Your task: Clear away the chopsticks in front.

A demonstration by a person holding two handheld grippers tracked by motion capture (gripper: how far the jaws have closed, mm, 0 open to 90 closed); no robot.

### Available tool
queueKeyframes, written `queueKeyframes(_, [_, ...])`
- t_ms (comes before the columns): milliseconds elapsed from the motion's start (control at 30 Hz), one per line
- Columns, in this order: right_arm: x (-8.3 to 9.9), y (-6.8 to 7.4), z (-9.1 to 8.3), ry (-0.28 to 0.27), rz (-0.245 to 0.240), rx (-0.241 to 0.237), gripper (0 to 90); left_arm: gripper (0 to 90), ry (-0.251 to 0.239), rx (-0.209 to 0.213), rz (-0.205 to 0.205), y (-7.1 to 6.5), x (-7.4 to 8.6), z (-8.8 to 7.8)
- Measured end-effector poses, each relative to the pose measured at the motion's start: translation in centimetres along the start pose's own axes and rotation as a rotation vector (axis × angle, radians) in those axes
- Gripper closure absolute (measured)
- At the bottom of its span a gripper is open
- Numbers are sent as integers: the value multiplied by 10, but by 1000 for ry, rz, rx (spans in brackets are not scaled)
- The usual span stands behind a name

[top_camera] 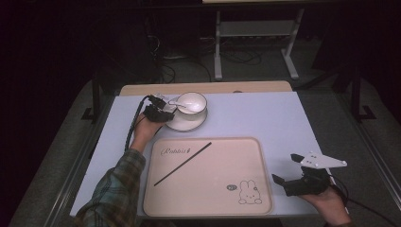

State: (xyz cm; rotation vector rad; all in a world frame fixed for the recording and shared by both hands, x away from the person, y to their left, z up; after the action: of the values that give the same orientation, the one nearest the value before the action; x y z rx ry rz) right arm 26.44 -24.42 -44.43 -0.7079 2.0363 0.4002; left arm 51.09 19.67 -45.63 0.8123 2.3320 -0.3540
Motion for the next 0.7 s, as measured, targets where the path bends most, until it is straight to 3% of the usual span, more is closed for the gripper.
queueKeyframes(200, [0,0,0,-1,-1,1,0,849,-5,-39,-43,5,0,-3])
queueKeyframes(367, [0,0,-1,-3,0,2,0,850,-14,-40,-57,8,0,-9])
queueKeyframes(700, [0,1,-1,-4,5,4,0,851,-25,-30,-82,11,6,-43])
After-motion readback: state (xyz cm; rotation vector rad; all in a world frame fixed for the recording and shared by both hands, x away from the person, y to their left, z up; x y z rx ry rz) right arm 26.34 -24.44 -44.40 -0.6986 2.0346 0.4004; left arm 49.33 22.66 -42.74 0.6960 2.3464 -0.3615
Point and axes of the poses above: each handheld gripper's, and its own axes: z roughly forward along the jaws, x roughly out of its underside, y roughly to its left, the point moved 4 cm from there along z, roughly forward along the jaws, and after that the axes turned 2 degrees about x, right-handed, at the moved point
